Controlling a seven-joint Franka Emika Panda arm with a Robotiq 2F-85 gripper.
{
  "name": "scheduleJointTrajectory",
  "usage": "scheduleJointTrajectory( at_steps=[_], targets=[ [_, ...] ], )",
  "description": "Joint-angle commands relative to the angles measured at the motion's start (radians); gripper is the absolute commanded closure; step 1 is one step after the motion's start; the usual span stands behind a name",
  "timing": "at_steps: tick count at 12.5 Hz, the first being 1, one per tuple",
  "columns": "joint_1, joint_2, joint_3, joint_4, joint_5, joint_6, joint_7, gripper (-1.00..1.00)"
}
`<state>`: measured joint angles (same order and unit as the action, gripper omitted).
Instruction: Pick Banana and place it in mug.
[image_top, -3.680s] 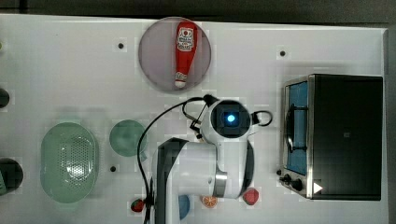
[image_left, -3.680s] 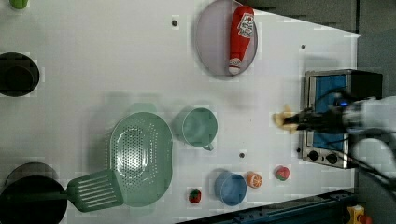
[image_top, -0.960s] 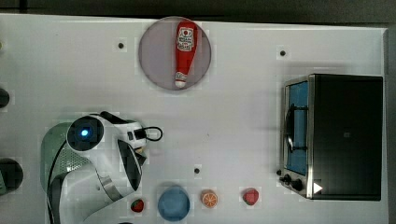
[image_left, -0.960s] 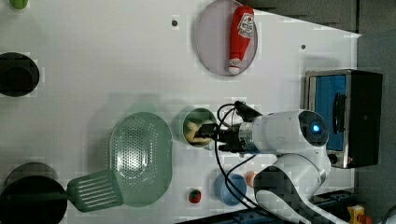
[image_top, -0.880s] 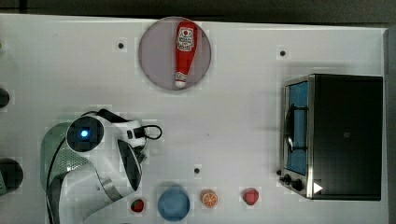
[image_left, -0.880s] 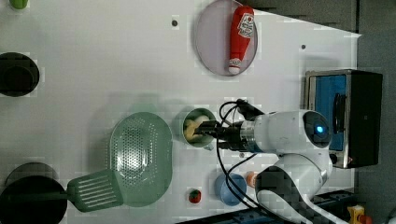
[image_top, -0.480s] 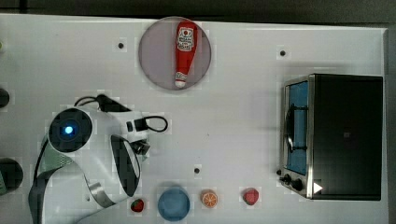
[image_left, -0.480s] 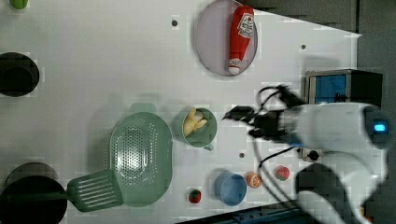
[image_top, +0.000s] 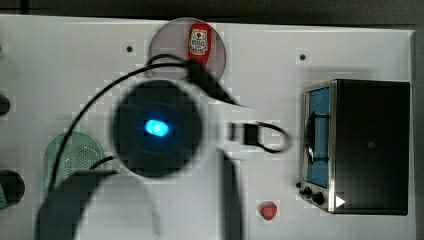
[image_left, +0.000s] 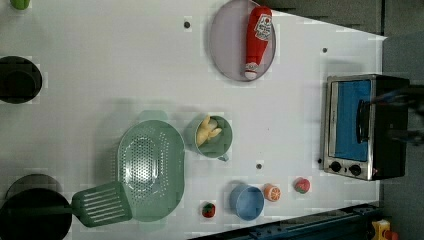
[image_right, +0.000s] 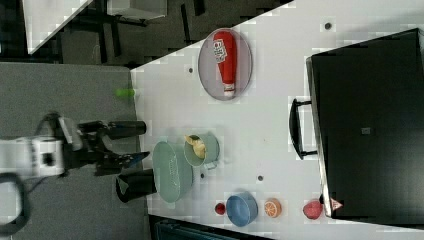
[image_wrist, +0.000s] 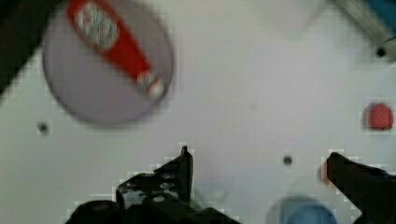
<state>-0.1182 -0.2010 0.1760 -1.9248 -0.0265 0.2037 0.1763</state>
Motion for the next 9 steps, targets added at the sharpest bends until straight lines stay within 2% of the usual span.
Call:
scheduleJointTrajectory(
  at_steps=[1, 4, 9],
  targets=[
    [0.0, -0.01, -0.117, 0.019, 0.023, -0.077, 0.004, -1.0],
    [0.0, -0.021, -0.146, 0.02, 0.027, -0.141, -0.077, -1.0],
    [0.004, -0.019, -0.128, 0.017, 0.027, -0.14, -0.077, -1.0]
  ],
)
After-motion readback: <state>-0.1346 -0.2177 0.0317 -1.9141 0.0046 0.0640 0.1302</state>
